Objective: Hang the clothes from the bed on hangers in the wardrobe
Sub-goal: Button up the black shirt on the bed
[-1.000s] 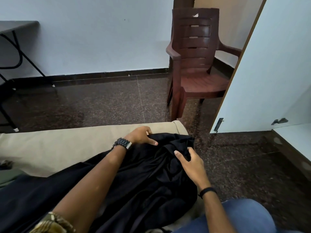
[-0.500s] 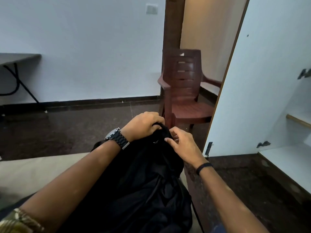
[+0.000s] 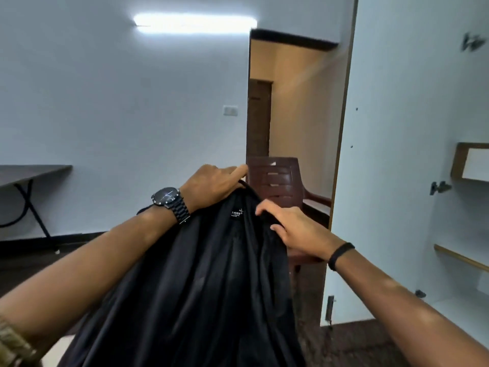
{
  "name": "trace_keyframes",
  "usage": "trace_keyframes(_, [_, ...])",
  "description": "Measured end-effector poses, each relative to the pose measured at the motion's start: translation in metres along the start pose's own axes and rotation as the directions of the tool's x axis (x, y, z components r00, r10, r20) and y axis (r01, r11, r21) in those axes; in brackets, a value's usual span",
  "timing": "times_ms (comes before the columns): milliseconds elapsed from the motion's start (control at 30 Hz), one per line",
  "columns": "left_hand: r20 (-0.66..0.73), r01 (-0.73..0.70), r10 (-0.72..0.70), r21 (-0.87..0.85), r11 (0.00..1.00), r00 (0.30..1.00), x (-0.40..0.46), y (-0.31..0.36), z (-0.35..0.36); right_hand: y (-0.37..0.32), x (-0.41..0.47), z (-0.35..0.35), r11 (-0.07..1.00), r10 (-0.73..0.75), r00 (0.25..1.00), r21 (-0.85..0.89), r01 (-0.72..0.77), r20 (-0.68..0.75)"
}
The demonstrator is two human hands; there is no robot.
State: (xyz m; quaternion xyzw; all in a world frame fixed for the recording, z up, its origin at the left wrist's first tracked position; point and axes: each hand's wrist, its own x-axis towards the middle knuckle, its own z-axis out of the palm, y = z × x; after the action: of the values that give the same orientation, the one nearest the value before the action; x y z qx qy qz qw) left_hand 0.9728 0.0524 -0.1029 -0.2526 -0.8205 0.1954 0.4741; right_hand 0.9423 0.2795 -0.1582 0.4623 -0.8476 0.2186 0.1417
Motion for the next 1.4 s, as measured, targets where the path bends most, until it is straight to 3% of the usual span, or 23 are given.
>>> trace_keyframes(133, [-0.022, -0.098, 0.099, 0.013, 0.995, 0.995, 0.027, -0.022, -0.024, 0.002, 0.022, -0.053, 0.968, 0.043, 0.994, -0.241, -0.067, -0.105])
trace_keyframes(267, [0.093, -0.157, 0.180, -0.213, 0.964, 0.979, 0.028, -0.022, -0.034, -0.007, 0.046, -0.104, 0.923, 0.044, 0.981, -0.367, -0.113, -0.191])
trace_keyframes(400, [0.279, 0.075, 0.058, -0.444, 0.893, 0.959, 0.026, -0.032, -0.039, -0.032, 0.062, -0.133, 0.893, 0.020, 0.980, -0.436, -0.107, -0.199])
trace_keyframes(500, [0.435, 0.325, -0.134, -0.401, 0.857, 0.891, 0.016, -0.048, -0.043, -0.044, 0.069, -0.152, 0.873, 0.075, 0.966, -0.452, -0.183, -0.248])
trace_keyframes(600, [0.414, 0.450, -0.297, -0.345, 0.824, 0.860, 0.026, -0.068, -0.060, -0.048, 0.071, -0.172, 0.847, 0.110, 0.957, -0.478, -0.232, -0.269])
trace_keyframes(667, [0.478, 0.549, -0.393, -0.246, 0.799, 0.786, 0.044, -0.082, -0.077, -0.051, 0.072, -0.184, 0.822, 0.129, 0.950, -0.505, -0.263, -0.284])
trace_keyframes(700, [0.531, 0.628, -0.450, -0.215, 0.748, 0.718, 0.054, -0.088, -0.085, -0.053, 0.072, -0.190, 0.805, 0.151, 0.946, -0.519, -0.287, -0.288])
trace_keyframes(767, [0.652, 0.787, -0.489, -0.293, 0.544, 0.580, 0.074, -0.093, -0.100, -0.059, 0.074, -0.201, 0.766, 0.194, 0.933, -0.546, -0.338, -0.304])
trace_keyframes(833, [0.718, 0.860, -0.482, -0.358, 0.364, 0.503, 0.092, -0.093, -0.115, -0.067, 0.075, -0.209, 0.748, 0.220, 0.912, -0.541, -0.385, -0.345])
trace_keyframes(867, [0.722, 0.870, -0.489, -0.365, 0.331, 0.489, 0.100, -0.094, -0.122, -0.071, 0.076, -0.213, 0.746, 0.222, 0.900, -0.529, -0.404, -0.374])
trace_keyframes(933, [0.695, 0.872, -0.526, -0.387, 0.300, 0.490, 0.116, -0.095, -0.137, -0.076, 0.078, -0.220, 0.779, 0.246, 0.869, -0.446, -0.440, -0.429])
trace_keyframes(1000, [0.649, 0.856, -0.574, -0.472, 0.211, 0.500, 0.130, -0.102, -0.151, -0.080, 0.082, -0.230, 0.852, 0.332, 0.834, -0.239, -0.466, -0.441])
trace_keyframes(1100, [0.650, 0.770, -0.581, -0.635, -0.062, 0.489, 0.144, -0.112, -0.172, -0.086, 0.087, -0.249, 0.894, 0.435, 0.812, 0.079, -0.442, -0.389])
trace_keyframes(1200, [0.614, 0.566, -0.558, -0.773, -0.285, 0.558, 0.154, -0.122, -0.192, -0.090, 0.088, -0.269, 0.862, 0.435, 0.877, 0.375, -0.340, -0.205])
trace_keyframes(1233, [0.594, 0.531, -0.546, -0.796, -0.292, 0.591, 0.157, -0.125, -0.198, -0.091, 0.088, -0.276, 0.854, 0.403, 0.904, 0.413, -0.316, -0.141])
trace_keyframes(1300, [0.579, 0.552, -0.465, -0.807, -0.211, 0.669, 0.162, -0.128, -0.209, -0.094, 0.089, -0.290, 0.881, 0.355, 0.931, 0.364, -0.301, -0.089])
trace_keyframes(1400, [0.550, 0.609, -0.362, -0.790, 0.066, 0.753, 0.166, -0.135, -0.219, -0.098, 0.086, -0.310, 0.943, 0.324, 0.937, 0.122, -0.310, -0.129])
